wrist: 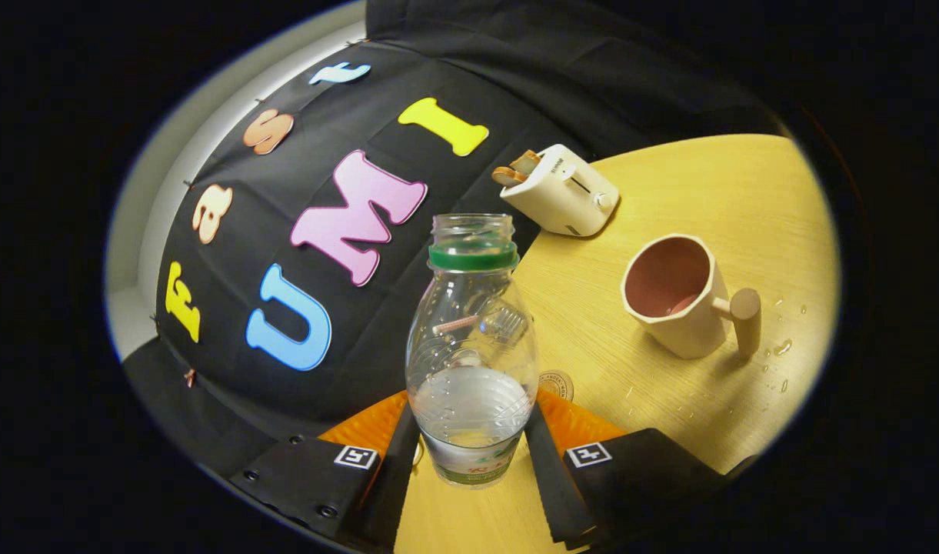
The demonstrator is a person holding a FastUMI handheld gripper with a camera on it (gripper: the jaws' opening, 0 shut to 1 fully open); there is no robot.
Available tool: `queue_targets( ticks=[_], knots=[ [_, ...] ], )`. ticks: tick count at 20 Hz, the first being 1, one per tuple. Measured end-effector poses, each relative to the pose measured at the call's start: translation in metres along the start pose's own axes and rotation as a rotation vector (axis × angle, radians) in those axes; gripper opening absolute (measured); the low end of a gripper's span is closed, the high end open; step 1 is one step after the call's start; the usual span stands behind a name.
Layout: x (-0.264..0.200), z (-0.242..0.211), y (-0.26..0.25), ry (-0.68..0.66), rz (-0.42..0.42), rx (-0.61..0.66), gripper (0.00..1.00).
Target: Take the bottle from table, then pour the juice into the cup, finally place the bottle on the coaster
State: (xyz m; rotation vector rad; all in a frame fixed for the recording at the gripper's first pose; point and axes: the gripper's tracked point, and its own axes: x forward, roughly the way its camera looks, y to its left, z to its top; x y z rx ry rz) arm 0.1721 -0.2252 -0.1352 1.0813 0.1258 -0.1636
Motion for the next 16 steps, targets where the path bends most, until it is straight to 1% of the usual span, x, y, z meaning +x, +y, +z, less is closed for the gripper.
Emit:
queue_targets(
  ticks=[3, 8, 12, 16],
  knots=[
    [0.008, -0.001, -0.016, 0.026, -0.034, 0.084, 0.74],
    [0.022, -0.002, -0.028, 0.063, -0.072, 0.223, 0.74],
    [0.037, 0.004, -0.037, 0.064, -0.112, 0.338, 0.74],
    [0.044, 0.006, -0.05, 0.065, -0.153, 0.419, 0.74]
  ],
)
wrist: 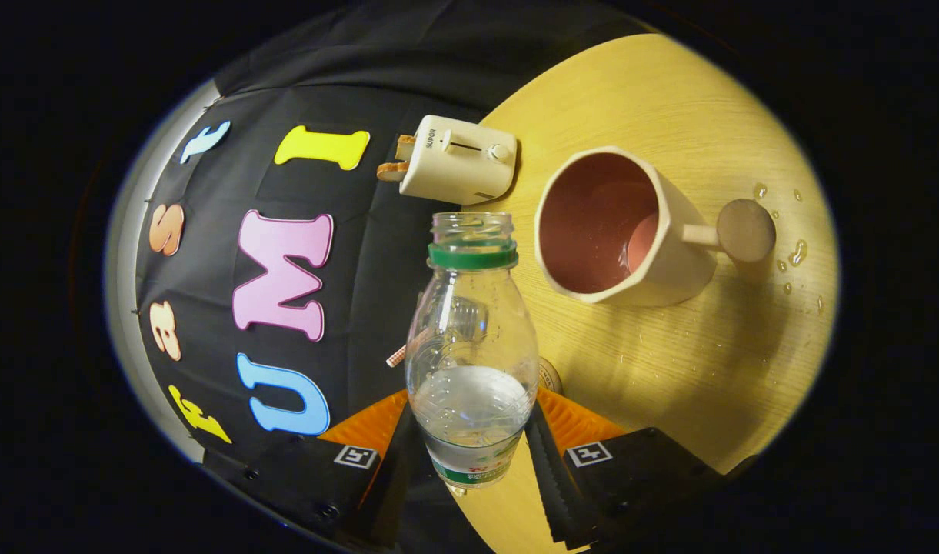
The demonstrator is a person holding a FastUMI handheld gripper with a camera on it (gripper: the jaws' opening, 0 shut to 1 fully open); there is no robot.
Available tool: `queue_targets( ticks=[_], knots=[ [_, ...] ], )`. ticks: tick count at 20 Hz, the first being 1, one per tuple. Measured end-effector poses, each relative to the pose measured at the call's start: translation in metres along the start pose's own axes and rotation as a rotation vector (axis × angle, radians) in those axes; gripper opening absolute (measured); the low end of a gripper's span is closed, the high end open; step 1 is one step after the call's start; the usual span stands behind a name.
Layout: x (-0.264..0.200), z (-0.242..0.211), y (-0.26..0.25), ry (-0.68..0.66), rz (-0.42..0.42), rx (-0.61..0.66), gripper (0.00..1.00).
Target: Take the bottle from table, then pour the juice into the cup, finally place the bottle on the coaster
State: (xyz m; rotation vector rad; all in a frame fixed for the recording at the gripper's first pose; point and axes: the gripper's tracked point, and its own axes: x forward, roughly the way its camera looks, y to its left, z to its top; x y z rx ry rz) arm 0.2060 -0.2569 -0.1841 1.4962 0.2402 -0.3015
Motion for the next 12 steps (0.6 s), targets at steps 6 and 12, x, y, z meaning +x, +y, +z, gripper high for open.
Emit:
queue_targets(
  ticks=[6, 12],
  knots=[
    [-0.004, 0.009, 0.002, -0.017, -0.01, 0.145, 0.73],
    [0.001, 0.012, 0.016, -0.009, -0.005, 0.274, 0.73]
  ],
)
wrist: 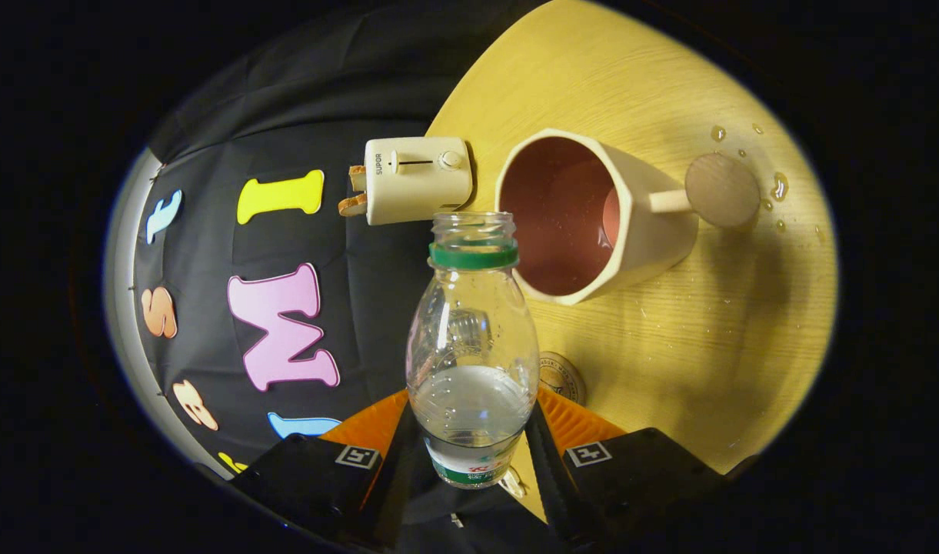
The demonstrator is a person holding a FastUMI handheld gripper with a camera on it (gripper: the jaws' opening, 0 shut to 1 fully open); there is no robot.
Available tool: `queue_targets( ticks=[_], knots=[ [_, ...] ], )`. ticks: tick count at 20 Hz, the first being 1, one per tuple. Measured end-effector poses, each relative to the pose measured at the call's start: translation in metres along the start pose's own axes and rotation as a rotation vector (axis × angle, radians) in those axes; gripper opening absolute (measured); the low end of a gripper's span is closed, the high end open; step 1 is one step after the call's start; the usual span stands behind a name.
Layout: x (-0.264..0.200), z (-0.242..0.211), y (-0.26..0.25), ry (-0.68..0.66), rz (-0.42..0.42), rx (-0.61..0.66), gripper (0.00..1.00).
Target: Take the bottle from table, then pour the juice into the cup, finally place the bottle on the coaster
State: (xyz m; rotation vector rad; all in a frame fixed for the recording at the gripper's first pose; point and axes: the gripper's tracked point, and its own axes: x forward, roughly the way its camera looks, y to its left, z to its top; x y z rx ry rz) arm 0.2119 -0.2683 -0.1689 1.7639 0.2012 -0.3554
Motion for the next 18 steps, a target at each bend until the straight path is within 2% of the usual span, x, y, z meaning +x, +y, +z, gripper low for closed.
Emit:
queue_targets(
  ticks=[4, 18],
  knots=[
    [0.004, -0.005, 0.004, 0.016, -0.009, 0.067, 0.73],
    [0.008, 0.02, 0.012, -0.026, -0.003, 0.252, 0.73]
  ],
)
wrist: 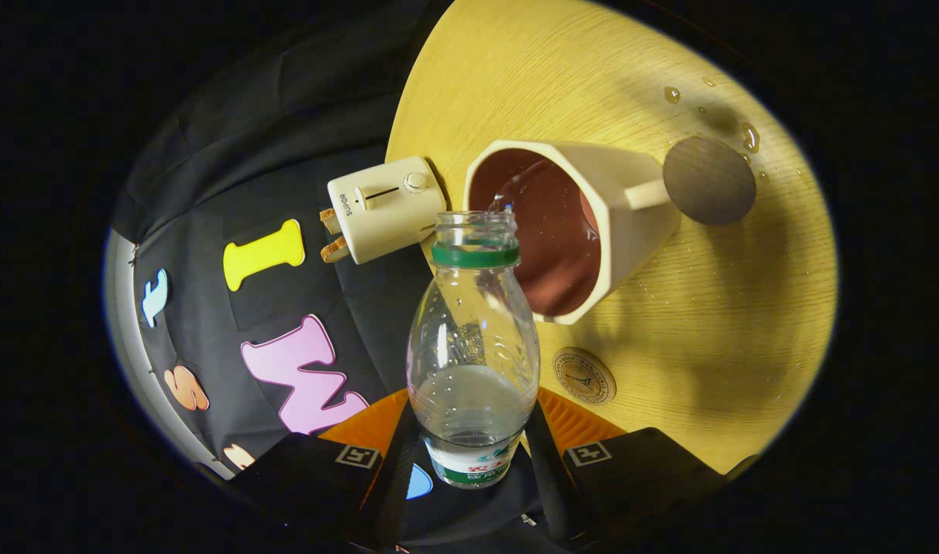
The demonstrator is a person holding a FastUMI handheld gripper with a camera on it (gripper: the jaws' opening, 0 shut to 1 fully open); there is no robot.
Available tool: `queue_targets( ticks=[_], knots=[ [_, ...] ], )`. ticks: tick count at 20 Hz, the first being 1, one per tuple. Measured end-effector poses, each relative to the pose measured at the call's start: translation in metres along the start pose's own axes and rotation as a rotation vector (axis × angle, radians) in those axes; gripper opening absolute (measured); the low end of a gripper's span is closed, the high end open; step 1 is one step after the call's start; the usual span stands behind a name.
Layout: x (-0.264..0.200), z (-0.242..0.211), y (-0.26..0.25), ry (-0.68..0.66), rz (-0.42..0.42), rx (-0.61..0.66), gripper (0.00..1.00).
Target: Take the bottle from table, then pour the juice into the cup, finally place the bottle on the coaster
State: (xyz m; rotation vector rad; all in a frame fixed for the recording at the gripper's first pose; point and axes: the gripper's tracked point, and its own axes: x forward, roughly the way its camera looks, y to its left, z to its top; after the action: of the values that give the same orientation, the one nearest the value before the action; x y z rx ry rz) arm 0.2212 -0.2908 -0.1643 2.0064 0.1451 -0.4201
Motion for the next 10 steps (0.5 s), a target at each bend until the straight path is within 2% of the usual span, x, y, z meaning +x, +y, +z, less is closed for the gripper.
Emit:
queue_targets(
  ticks=[7, 10],
  knots=[
    [0.0014, -0.0056, 0.0042, 0.022, -0.006, 0.051, 0.73],
    [-0.0009, -0.0049, 0.0097, 0.021, 0.016, 0.092, 0.73]
  ],
)
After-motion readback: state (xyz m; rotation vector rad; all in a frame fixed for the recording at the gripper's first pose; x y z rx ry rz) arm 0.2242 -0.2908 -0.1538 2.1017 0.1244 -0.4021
